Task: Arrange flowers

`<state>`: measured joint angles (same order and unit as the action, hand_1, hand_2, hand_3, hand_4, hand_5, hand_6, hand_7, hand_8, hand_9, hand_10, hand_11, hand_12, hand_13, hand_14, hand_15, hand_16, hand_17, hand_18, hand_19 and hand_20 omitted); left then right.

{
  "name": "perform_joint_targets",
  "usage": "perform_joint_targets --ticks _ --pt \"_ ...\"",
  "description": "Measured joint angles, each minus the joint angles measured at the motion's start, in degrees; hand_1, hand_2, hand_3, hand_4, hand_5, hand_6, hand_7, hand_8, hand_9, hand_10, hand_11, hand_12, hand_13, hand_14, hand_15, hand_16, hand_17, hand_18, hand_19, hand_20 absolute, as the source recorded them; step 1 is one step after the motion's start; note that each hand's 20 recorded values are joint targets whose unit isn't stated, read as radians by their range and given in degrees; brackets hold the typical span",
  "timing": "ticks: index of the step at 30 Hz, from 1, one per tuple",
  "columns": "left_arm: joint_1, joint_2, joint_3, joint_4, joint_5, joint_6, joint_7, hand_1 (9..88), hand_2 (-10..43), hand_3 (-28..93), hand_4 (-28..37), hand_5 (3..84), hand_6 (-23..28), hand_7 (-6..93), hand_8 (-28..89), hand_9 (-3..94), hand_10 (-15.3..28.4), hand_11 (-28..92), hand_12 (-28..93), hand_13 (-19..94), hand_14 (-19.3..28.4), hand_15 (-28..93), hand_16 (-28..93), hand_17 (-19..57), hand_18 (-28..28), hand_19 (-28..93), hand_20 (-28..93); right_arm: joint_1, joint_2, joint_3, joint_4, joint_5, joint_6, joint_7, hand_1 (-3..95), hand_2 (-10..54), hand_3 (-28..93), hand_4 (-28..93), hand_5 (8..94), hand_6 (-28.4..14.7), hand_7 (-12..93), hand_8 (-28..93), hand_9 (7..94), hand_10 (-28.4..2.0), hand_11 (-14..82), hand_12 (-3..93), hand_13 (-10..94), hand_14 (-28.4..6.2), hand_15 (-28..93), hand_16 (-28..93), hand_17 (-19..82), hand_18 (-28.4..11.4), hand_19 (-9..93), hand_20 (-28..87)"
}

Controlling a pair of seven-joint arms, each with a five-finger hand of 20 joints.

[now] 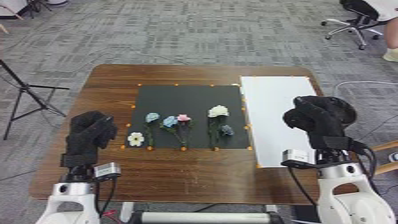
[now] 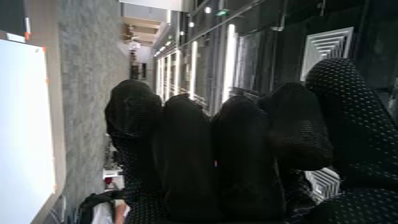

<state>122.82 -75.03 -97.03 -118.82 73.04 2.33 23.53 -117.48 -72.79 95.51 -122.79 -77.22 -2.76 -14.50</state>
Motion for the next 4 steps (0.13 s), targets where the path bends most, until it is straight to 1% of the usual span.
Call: perform_joint_targets --ticks 4 --pt "0.0 0.00 0.08 0.00 -0.19 0.23 0.08 37.2 -2.5 64 -4.7 70.9 -6.8 74.4 52 79.9 12.6 78 70 72 17.6 93 45 36.7 27.0 93 74 -0.1 -0.1 0.0 0.0 -0.2 -0.2 0.1 25.8 8.6 73 -14 80.6 8.0 79 57 91.7 -7.8 77.0 76.4 81 -15.9 93 74 43 -27.5 93 68"
